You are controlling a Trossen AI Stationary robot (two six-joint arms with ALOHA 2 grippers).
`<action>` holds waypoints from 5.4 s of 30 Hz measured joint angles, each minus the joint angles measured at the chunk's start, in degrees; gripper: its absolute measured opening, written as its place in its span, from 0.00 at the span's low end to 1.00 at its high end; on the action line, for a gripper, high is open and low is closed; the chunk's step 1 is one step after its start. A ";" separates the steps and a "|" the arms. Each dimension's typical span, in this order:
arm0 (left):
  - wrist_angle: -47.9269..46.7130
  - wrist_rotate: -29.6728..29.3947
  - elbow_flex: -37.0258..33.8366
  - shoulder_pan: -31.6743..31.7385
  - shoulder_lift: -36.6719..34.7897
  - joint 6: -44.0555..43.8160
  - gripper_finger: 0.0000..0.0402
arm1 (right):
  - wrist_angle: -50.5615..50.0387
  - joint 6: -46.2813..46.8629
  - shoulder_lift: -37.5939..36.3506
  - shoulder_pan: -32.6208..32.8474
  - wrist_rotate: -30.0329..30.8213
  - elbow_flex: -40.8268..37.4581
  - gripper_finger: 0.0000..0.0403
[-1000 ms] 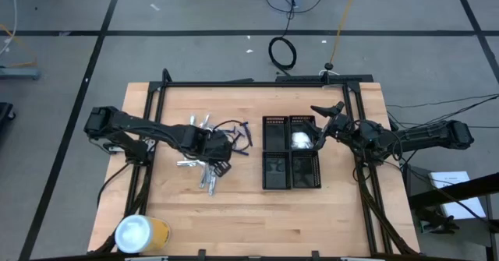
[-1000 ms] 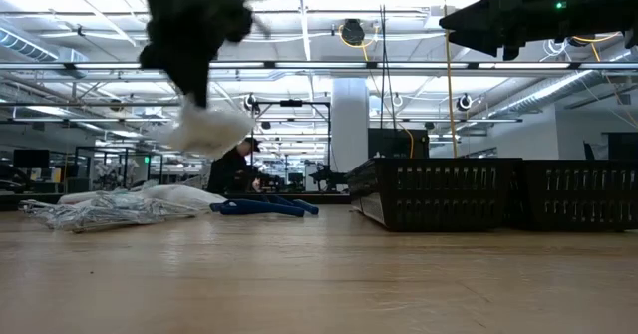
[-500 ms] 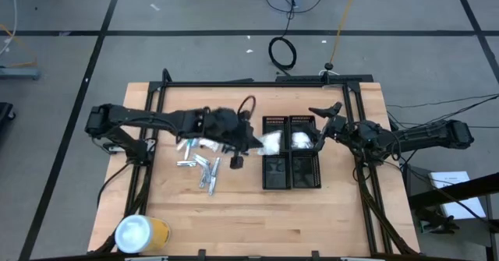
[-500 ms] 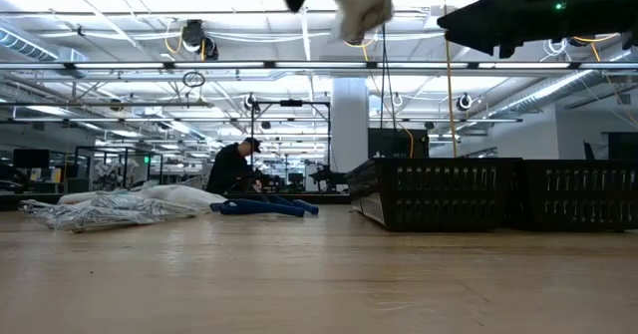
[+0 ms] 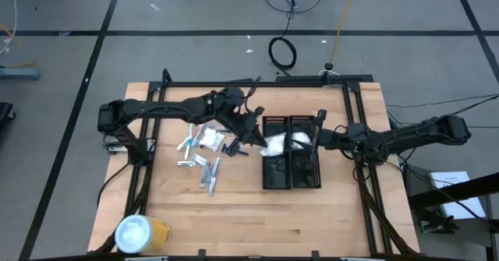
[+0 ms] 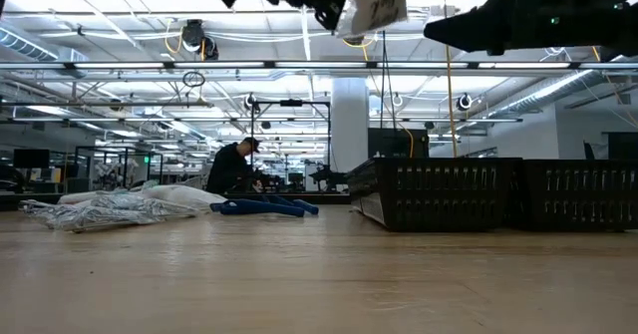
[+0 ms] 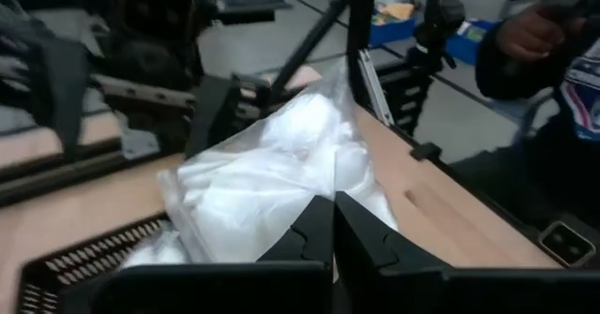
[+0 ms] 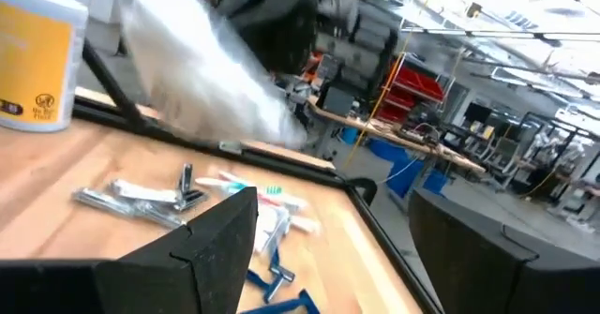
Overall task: Pick & Place Travel size toiletries
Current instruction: Put the cotton pack into the top right black basket
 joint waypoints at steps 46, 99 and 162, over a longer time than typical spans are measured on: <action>2.74 2.10 -0.02 1.65 3.33 -1.11 0.01 | 10.83 -2.62 19.29 3.54 -8.11 6.88 0.24; -44.03 -77.17 -0.22 -10.83 -10.90 -34.06 0.56 | -56.45 26.20 -0.69 1.43 26.58 6.86 0.47; -31.18 -49.70 -30.58 0.84 -10.61 -68.77 0.57 | -46.06 26.33 -7.86 1.83 30.83 6.84 0.53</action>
